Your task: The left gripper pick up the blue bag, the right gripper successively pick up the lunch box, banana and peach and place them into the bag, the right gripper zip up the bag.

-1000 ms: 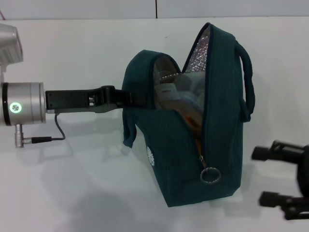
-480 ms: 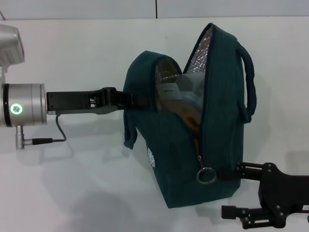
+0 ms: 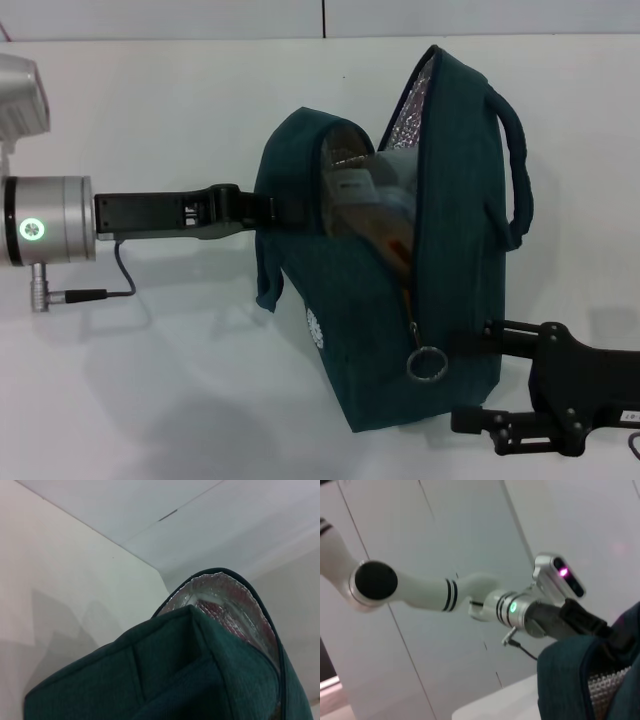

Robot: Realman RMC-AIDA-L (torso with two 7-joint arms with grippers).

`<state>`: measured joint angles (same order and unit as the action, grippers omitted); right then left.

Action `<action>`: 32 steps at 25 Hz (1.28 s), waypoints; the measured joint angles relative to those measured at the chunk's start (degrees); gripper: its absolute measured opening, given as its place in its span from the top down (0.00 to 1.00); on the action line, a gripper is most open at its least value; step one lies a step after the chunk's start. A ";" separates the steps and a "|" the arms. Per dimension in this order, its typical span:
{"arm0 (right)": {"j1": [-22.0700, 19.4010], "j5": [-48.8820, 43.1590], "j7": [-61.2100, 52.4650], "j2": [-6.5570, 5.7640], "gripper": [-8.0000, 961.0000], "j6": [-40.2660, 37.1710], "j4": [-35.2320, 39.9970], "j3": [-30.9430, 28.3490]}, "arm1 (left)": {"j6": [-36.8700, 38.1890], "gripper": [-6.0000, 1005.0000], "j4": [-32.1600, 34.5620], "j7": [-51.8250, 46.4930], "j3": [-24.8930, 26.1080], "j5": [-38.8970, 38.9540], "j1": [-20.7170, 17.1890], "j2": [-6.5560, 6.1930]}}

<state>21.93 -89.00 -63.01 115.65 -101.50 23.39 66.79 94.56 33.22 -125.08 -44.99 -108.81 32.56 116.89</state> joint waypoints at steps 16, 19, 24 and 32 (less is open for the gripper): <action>0.41 2.22 -0.01 0.10 0.19 2.41 -3.37 1.49 | 0.00 0.96 0.00 0.01 0.00 0.01 -0.04 0.17; 0.90 2.27 -0.18 0.23 0.20 2.97 -3.50 2.94 | -0.01 0.96 0.00 0.01 0.00 0.00 -0.03 0.25; 1.87 3.73 -0.03 0.44 0.20 3.23 -4.09 6.67 | -0.01 0.96 0.00 0.01 0.00 0.00 0.13 0.42; 0.85 7.01 0.09 0.22 0.22 2.96 -4.07 8.92 | 0.13 0.96 0.00 0.01 0.00 0.01 -0.11 0.44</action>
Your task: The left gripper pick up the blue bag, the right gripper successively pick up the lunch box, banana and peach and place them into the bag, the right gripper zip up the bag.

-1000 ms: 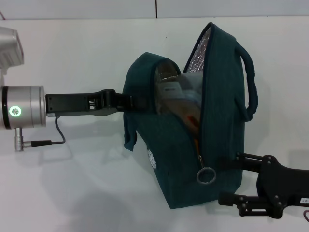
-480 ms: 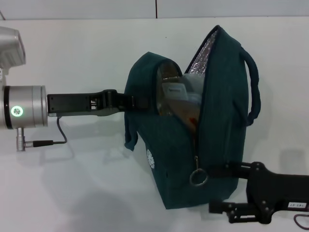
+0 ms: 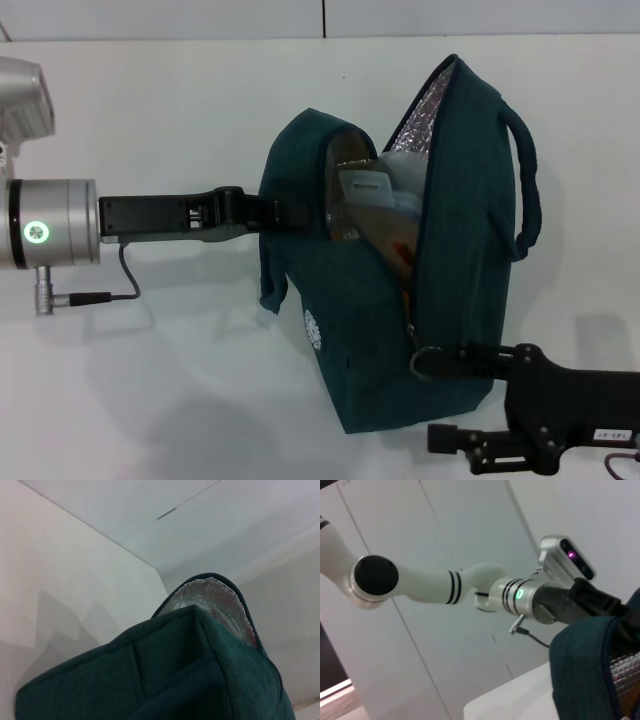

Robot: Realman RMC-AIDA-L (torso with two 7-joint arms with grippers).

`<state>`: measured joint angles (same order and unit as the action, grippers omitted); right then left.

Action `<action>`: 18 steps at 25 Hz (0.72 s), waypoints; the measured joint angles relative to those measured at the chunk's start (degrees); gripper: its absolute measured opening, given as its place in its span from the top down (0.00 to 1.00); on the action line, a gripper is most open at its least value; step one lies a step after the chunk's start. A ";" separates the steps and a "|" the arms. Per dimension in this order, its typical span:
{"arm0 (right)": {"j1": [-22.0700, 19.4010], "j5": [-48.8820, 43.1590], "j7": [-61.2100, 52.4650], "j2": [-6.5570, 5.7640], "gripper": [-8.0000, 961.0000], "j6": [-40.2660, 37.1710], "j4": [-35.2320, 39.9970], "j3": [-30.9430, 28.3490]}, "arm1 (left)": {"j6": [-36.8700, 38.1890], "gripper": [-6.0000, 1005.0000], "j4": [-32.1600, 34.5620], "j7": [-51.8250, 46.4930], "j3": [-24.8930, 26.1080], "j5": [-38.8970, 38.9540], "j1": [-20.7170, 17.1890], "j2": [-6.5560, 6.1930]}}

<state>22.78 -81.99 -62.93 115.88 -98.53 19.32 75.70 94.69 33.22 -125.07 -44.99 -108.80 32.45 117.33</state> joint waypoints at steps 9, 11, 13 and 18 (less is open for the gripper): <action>-4.49 3.21 1.43 -0.38 0.23 -0.62 -0.18 -0.41 | 0.57 0.96 0.00 0.00 0.00 0.00 -0.03 -0.27; -4.77 4.32 2.39 -0.40 0.23 -0.16 -1.03 -0.41 | 0.61 0.96 0.00 0.00 0.00 0.00 -0.03 -0.27; -4.75 5.29 3.26 -0.40 0.24 0.03 -2.06 -0.41 | 0.66 0.96 0.00 0.00 0.00 0.00 -0.01 -0.26; -4.29 6.25 3.61 -0.40 0.24 1.20 -2.79 -0.37 | 0.89 0.96 0.00 0.00 0.00 0.10 -0.03 -0.16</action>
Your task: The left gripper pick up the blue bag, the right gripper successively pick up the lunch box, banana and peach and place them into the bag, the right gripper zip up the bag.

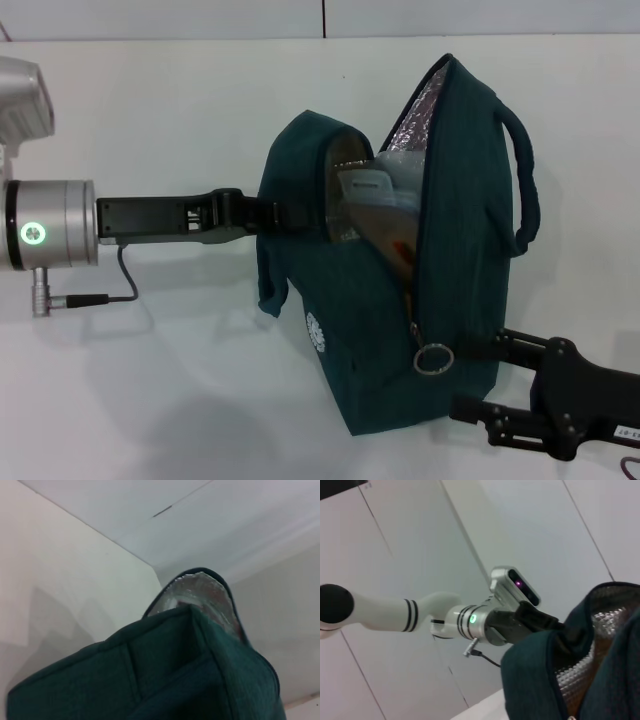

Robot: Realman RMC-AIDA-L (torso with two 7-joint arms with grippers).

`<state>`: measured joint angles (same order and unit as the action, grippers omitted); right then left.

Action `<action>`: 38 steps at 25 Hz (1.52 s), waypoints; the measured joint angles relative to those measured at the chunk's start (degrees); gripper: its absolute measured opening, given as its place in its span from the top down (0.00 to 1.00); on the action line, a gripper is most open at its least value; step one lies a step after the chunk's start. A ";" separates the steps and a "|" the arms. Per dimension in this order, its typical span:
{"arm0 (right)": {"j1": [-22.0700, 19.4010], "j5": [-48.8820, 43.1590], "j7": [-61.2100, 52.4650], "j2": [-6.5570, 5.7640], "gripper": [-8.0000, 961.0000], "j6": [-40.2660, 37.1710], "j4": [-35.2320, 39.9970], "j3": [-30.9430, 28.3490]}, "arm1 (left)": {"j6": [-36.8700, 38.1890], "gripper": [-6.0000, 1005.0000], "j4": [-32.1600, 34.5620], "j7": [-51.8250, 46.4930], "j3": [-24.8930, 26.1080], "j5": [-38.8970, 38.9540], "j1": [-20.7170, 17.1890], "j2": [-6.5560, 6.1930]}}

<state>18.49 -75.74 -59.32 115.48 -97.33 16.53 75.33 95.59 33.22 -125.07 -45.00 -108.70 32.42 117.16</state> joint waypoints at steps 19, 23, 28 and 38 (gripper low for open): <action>4.31 0.27 -2.58 0.59 0.24 3.44 0.42 5.34 | 0.39 0.96 0.00 0.00 0.00 0.34 0.43 0.36; 4.52 0.64 -2.98 0.62 0.24 3.49 0.49 5.61 | 0.38 0.96 0.00 0.00 0.00 0.35 0.45 0.37; 4.01 1.83 -3.17 0.57 0.24 3.29 0.53 5.65 | 0.40 0.96 0.00 0.00 0.03 0.35 0.28 0.45; 1.84 3.71 -3.04 0.28 0.24 3.44 0.06 5.21 | 2.28 0.96 -0.13 -0.34 0.26 2.69 0.30 0.97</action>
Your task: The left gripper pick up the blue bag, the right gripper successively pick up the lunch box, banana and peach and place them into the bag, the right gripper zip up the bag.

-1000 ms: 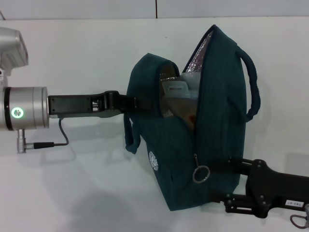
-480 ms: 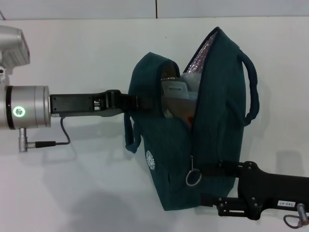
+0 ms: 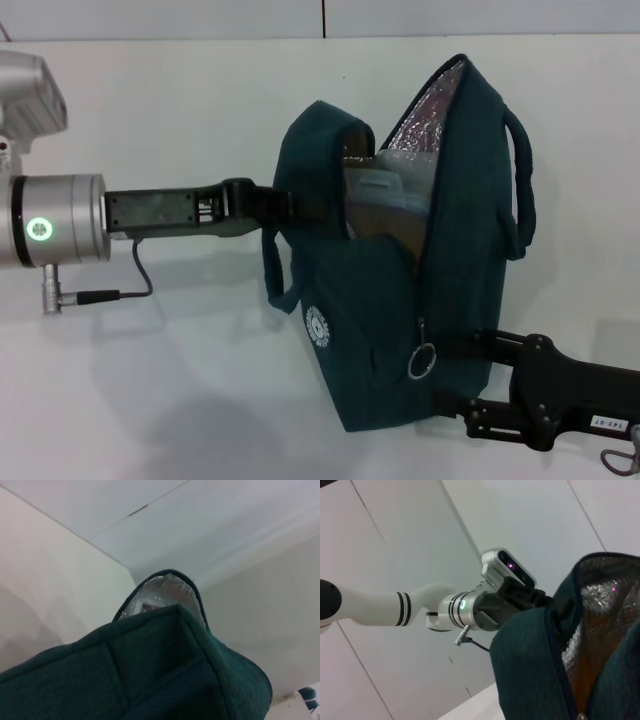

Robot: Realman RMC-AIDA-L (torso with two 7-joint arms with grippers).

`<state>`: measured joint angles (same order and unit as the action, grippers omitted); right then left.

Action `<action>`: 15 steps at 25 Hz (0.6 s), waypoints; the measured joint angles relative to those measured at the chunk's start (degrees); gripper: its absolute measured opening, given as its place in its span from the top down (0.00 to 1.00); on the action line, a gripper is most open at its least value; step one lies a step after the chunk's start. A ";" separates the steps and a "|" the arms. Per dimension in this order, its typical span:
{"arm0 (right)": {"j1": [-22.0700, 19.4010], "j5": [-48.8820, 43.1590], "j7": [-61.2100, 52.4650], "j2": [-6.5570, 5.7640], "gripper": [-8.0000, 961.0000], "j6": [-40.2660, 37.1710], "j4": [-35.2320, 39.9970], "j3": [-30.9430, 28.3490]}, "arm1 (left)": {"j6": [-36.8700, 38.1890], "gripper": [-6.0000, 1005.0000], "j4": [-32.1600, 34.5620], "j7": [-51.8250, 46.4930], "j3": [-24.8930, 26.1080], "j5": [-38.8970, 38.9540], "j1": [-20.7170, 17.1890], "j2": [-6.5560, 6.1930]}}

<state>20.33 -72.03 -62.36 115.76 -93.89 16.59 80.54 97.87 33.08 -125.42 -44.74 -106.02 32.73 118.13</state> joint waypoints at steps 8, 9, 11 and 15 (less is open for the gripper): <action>-0.19 0.43 -0.05 -0.10 0.24 0.38 0.15 -0.08 | 0.35 0.96 -1.00 -0.05 -0.13 2.88 -0.05 0.09; -0.20 0.57 -0.09 -0.11 0.24 0.54 0.20 -0.07 | 0.36 0.96 -1.30 0.03 -0.13 2.94 0.06 0.09; -0.11 0.82 -0.14 -0.11 0.24 0.77 0.21 -0.05 | 0.38 0.96 -1.48 0.16 -0.18 2.97 0.23 0.20; 0.53 0.95 -0.84 -0.07 0.24 1.67 0.47 0.43 | 0.38 0.96 -1.50 0.23 -0.26 2.97 0.51 0.54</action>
<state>20.87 -71.08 -63.20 115.69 -92.21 17.06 80.97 98.25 31.58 -125.19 -44.99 -103.05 33.24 118.67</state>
